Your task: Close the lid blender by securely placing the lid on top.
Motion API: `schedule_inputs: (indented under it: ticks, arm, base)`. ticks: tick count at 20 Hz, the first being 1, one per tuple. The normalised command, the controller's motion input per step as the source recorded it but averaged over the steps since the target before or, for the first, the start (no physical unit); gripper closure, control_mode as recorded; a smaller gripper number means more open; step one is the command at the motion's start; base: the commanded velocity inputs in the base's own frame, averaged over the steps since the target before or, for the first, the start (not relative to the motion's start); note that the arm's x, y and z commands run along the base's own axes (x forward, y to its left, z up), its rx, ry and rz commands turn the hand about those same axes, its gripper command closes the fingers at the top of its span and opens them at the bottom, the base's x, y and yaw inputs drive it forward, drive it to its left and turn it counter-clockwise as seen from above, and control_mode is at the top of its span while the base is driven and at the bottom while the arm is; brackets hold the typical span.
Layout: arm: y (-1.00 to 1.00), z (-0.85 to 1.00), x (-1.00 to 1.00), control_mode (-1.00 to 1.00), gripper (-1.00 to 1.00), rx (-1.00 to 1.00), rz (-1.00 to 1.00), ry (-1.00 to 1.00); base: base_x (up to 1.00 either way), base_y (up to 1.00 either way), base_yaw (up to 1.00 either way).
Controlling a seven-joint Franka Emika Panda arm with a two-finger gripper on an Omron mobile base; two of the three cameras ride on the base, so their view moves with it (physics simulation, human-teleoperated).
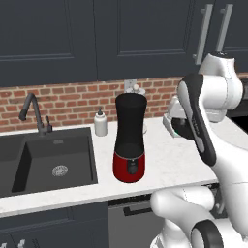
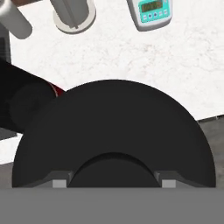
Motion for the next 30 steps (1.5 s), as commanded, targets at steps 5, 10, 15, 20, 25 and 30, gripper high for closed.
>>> schedule_inputs:
  ticks: [5,10,15,20,25,30]
  arm:
    - [0.42,0.60,-0.19,-1.00,1.00,-0.01,0.03,0.00]
    - [0.60,0.42,0.00,-1.00,1.00,0.00,0.05,0.00]
    - [0.54,0.31,0.12,-1.00,1.00,0.00,0.06,0.00]
    - [0.45,0.19,0.28,-1.00,1.00,-0.01,0.06,0.00]
    - [0.34,0.06,0.31,-1.00,1.00,-0.03,0.05,0.00]
    - [0.18,0.00,0.36,-1.00,1.00,-0.02,0.03,0.00]
  base:
    - [0.00,0.00,0.00]
    - [0.00,0.00,0.00]
    - [0.00,0.00,0.00]
    - [0.00,0.00,0.00]
    - [0.00,0.00,0.00]
    - [0.00,0.00,0.00]
